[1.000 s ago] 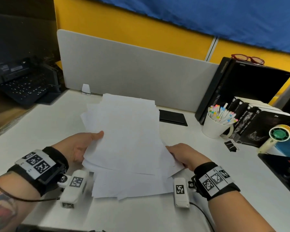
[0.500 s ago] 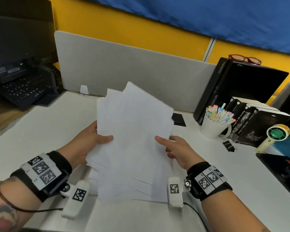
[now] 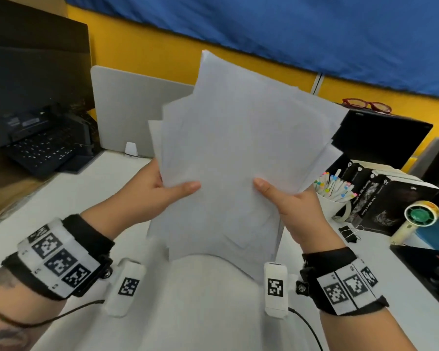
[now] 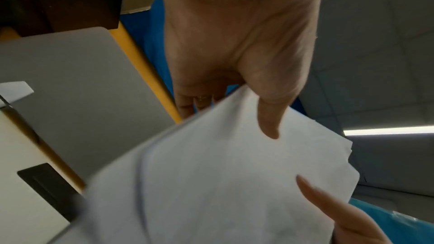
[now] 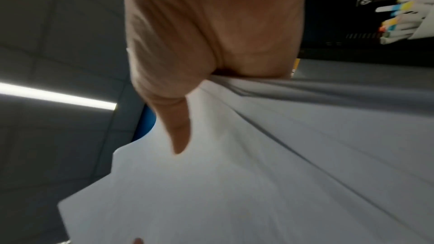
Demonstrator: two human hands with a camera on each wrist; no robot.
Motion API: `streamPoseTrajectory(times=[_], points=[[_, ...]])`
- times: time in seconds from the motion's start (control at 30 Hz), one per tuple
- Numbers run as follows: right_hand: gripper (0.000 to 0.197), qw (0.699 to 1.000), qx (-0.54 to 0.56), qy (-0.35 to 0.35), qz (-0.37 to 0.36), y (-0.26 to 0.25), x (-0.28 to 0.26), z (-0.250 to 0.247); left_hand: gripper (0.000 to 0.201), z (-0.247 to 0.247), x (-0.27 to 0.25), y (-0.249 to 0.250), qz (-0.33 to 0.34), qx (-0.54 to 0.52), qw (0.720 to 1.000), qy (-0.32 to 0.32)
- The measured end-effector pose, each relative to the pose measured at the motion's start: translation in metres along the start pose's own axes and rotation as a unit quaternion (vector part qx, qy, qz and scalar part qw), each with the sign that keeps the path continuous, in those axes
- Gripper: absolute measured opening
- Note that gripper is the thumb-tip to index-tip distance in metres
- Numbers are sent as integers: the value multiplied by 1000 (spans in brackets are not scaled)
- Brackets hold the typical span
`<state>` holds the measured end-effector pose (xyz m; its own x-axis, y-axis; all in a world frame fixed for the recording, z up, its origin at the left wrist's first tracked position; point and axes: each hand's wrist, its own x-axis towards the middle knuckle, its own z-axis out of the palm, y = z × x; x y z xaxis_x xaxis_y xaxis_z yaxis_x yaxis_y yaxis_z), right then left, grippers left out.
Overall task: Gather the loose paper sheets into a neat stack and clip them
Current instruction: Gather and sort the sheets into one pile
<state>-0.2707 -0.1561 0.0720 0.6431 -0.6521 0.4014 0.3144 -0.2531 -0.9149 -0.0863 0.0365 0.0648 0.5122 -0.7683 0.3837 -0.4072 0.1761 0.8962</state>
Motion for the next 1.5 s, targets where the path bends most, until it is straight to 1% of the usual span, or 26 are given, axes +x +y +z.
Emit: streamPoseTrajectory(times=[0.1,0.17,0.2,0.23,0.3,0.33,0.4,0.5,0.6,0.7,0.8,0.87,0.9,0.93,0.97,1.0,1.03,1.07,1.13,1.17,1.2,1.23,1.27,1.37,1.47,1.5], points=[[39,998,26,-60,-5,-5,-5,-2,63,0,5,12,11,-39,998,-56],[43,994,68,-86,-10,-12,-5,-5,75,-1,10,18,30,-59,994,-81],[52,991,89,-97,-21,-17,-3,-6,83,-2,13,21,38,-71,993,-88],[66,987,109,-111,-42,-22,-1,-7,89,-2,17,24,45,-85,991,-92],[94,978,128,-140,-90,-30,5,-10,93,-3,26,31,65,-121,986,-100],[100,975,125,-153,-103,-34,8,-11,92,-4,30,33,76,-138,983,-99],[94,972,109,-176,-106,-38,13,-13,88,-5,38,38,87,-164,978,-90],[72,975,97,-183,-85,-39,17,-16,77,-6,45,40,92,-162,979,-86],[61,969,145,-187,-73,-37,18,-16,74,-9,50,39,98,-161,978,-87],[50,963,211,-159,-58,-33,20,-15,74,-10,56,37,78,-230,966,-84],[30,964,217,-145,-47,-31,21,-12,58,-10,61,32,50,-238,961,-134],[31,966,198,-157,-46,-30,21,-13,45,-9,63,29,43,-234,957,-166],[37,965,192,-174,-47,-32,21,-13,47,-9,63,27,42,-243,952,-179],[47,963,183,-190,-48,-32,21,-14,54,-9,63,28,42,-251,948,-192],[52,964,166,-203,-48,-32,20,-13,62,-9,62,28,41,-254,945,-203],[44,967,144,-205,-50,-33,20,-12,62,-9,62,28,41,-249,943,-215],[27,970,130,-198,-48,-33,20,-12,55,-9,62,29,39,-242,944,-219],[16,973,128,-184,-44,-33,21,-12,43,-10,62,29,36,-238,947,-214],[19,977,145,-153,-38,-30,21,-15,28,-11,61,25,32,-245,951,-183],[19,976,153,-150,-34,-28,21,-16,29,-12,61,22,30,-251,953,-168],[20,976,152,-155,-33,-28,20,-17,37,-12,61,18,26,-257,952,-163],[24,975,146,-166,-36,-28,20,-17,47,-13,60,15,20,-265,949,-173],[27,973,139,-178,-37,-28,20,-16,52,-13,59,13,12,-268,944,-189],[28,976,133,-170,-35,-28,19,-15,42,-13,58,11,10,-274,940,-202],[34,975,137,-174,-33,-25,20,-17,60,-15,57,8,3,-279,934,-223],[33,973,137,-181,-31,-25,20,-18,60,-15,57,7,-4,-278,933,-229]])
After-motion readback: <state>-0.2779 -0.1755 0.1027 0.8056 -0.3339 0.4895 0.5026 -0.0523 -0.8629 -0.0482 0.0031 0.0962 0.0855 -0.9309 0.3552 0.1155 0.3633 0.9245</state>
